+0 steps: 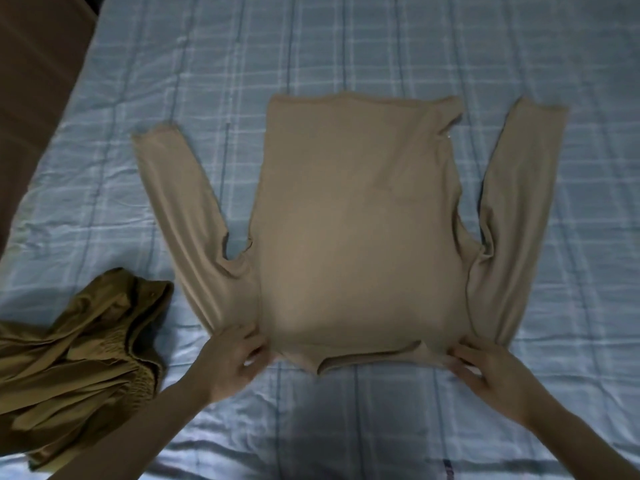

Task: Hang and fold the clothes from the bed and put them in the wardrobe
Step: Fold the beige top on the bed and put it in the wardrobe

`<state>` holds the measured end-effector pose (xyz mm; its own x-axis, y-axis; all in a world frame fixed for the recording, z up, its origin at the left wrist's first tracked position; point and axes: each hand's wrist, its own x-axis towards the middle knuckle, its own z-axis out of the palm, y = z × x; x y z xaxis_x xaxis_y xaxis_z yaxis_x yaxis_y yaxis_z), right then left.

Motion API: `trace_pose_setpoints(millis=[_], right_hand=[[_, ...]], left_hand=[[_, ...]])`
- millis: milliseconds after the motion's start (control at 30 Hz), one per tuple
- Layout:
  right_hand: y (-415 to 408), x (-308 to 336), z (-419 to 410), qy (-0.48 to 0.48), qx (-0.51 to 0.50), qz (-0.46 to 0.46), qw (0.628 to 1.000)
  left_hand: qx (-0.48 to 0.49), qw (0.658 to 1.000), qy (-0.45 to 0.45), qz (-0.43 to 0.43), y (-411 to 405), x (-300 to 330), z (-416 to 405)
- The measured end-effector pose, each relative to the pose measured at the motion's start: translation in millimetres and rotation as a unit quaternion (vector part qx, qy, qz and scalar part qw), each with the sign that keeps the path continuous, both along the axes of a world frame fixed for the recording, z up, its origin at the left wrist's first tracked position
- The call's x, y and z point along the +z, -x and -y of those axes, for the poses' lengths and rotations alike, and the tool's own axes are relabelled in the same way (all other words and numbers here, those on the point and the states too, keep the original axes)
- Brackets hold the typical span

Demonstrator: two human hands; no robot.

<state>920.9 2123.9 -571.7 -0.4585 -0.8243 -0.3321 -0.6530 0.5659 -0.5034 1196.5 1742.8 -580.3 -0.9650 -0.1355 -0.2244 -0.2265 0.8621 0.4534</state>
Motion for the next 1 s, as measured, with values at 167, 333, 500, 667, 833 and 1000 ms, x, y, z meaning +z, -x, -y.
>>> trace_pose_setpoints(millis=[167,333,500,667,833,1000], right_hand=[[9,15,27,-0.036,-0.206,-0.008,0.978],[13,22,50,0.001,-0.237,-0.186,0.954],[-10,9,55,0.050,-0.145,-0.211,0.965],[-2,-7,53,0.031,-0.184,-0.061,0.980],[41,10,56,0.101,-0.295,-0.033,0.950],[133,1,61,0.052,-0.396,-0.142,0.906]], left_hand=[[0.278,0.954,-0.097,0.056,22,6,0],[0.212,0.975,0.070,0.020,39,10,-15],[-0.023,0.980,0.055,-0.190,63,23,-71],[-0.163,0.983,0.081,-0.020,98,-5,-98],[-0.190,0.976,0.070,-0.073,181,4,-140],[-0.152,0.984,0.082,-0.052,283,-7,-174]])
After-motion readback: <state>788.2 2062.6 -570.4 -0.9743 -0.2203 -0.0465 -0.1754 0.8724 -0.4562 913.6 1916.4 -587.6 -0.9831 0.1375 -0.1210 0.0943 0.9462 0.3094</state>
